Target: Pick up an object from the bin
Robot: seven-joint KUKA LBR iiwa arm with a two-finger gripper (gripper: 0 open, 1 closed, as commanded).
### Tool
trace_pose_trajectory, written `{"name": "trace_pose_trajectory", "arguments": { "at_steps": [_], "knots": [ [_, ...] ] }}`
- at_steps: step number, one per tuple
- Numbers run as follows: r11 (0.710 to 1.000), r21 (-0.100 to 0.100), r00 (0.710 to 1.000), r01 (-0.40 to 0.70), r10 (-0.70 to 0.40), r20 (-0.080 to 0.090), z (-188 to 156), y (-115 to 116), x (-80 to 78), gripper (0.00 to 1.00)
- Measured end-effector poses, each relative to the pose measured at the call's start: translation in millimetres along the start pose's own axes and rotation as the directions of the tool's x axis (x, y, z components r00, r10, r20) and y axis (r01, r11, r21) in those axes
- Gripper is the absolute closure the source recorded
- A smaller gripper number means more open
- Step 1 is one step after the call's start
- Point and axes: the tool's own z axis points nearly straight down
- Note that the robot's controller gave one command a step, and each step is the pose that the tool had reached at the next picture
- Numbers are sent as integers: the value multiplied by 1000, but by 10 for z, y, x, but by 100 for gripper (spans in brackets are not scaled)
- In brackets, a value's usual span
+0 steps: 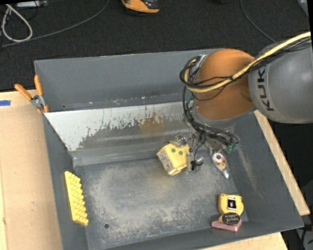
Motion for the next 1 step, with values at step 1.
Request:
{"name": "trace_pose_trajectory", "arguments": {
  "at_steps": [1],
  "knots": [
    [997, -5, 997, 72, -72, -8, -708, 563, 451, 100]
  ]
}}
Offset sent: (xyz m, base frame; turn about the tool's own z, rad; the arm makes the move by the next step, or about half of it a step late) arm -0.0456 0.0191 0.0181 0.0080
